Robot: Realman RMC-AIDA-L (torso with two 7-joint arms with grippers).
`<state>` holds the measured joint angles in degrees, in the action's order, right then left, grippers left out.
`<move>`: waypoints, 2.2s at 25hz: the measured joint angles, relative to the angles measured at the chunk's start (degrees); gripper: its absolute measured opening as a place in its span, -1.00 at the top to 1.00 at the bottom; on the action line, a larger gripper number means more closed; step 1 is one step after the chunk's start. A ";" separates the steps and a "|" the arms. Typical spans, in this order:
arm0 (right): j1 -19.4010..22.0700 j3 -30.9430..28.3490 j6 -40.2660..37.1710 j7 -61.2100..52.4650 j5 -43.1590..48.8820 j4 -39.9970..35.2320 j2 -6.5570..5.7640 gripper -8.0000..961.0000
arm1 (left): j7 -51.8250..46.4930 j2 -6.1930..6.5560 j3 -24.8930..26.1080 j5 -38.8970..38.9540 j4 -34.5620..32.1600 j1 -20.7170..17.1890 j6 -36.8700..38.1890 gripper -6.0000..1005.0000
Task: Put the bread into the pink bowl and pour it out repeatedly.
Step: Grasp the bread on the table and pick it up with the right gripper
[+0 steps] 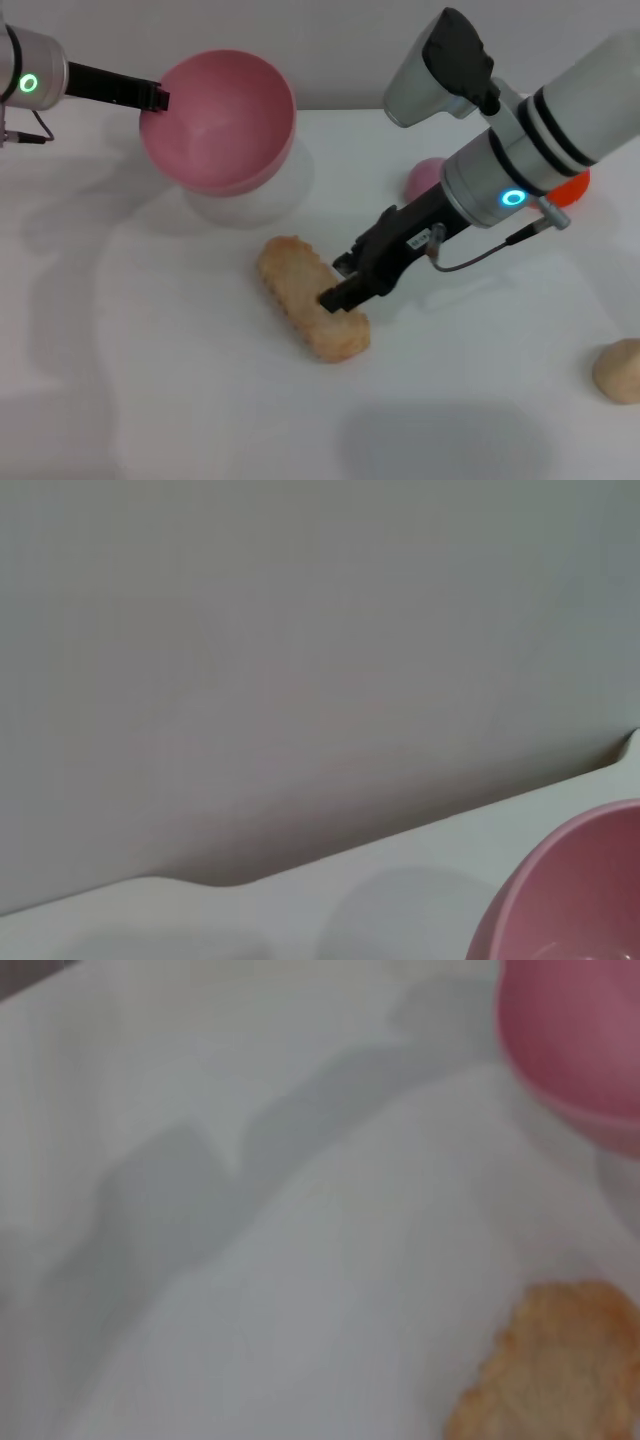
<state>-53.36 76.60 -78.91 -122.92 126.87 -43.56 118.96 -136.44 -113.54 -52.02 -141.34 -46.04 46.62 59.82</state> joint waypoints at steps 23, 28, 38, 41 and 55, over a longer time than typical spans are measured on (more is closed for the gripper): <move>2.77 1.61 8.63 2.96 -9.37 9.63 0.30 -0.17 | 1.28 -1.41 -0.09 -0.09 -0.98 -0.13 -1.10 0.90; 3.35 1.61 8.87 2.84 -9.37 10.89 0.31 -0.17 | 1.28 -1.93 -0.09 -0.09 -1.64 -0.10 -0.89 0.90; 3.85 2.68 11.21 2.95 -9.37 11.35 0.45 -0.16 | 1.60 -2.64 -0.85 -0.07 -2.30 0.05 -0.61 0.90; 3.88 2.95 12.21 2.95 -9.37 11.87 0.49 -0.16 | 1.69 -2.70 -0.85 -0.07 -2.30 0.01 -0.60 0.90; 5.11 2.36 14.70 2.37 -9.37 12.37 0.18 -0.15 | 2.04 -2.88 -1.52 -0.08 -2.30 -0.42 -0.50 0.90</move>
<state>-48.24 78.96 -64.21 -120.55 117.50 -31.19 119.15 -134.40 -116.42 -53.54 -141.41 -48.34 46.20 59.33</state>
